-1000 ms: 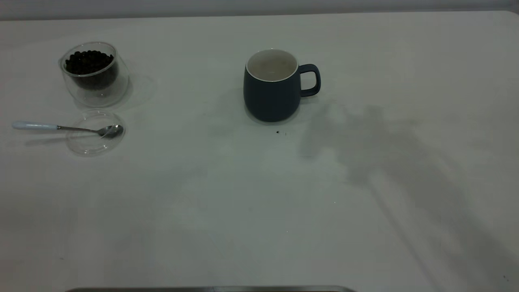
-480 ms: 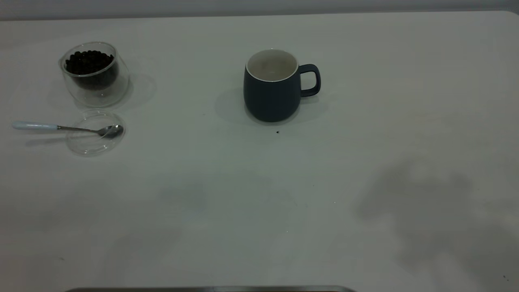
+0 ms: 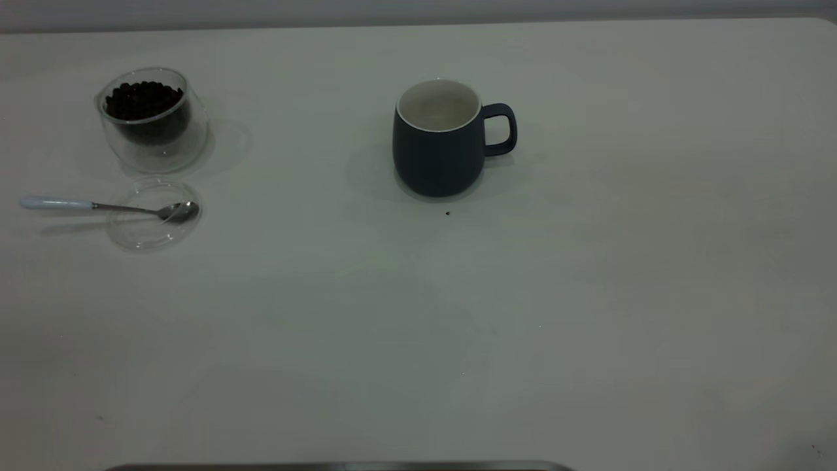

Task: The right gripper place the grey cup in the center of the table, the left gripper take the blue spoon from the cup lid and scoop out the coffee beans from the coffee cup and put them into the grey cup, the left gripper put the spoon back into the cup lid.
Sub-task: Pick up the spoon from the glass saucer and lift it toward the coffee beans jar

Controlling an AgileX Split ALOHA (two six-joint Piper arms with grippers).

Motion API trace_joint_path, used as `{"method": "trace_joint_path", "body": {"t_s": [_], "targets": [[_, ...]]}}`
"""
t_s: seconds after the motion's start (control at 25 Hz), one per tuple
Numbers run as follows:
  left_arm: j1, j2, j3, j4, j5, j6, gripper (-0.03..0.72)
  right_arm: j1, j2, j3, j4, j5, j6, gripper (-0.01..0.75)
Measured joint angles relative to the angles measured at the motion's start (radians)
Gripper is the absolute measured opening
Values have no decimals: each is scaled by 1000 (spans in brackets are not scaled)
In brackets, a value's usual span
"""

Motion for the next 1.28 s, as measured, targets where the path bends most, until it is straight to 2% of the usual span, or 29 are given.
{"method": "trace_joint_path", "body": {"t_s": [0.2,0.4,0.72,1.12,1.28], "targets": [[0,0,0,0,0,1,578,-122,-238,117,-13,-43,2,459],[0,0,0,0,0,1,578,-203,-424,208,-14,-57,2,459],[0,0,0,0,0,1,578,-321,-565,258,-14,-100,5,459],[0,0,0,0,0,1,578,-394,-668,263,-14,-104,6,459],[0,0,0,0,0,0,578,-401,-709,263,-13,-104,6,459]]}}
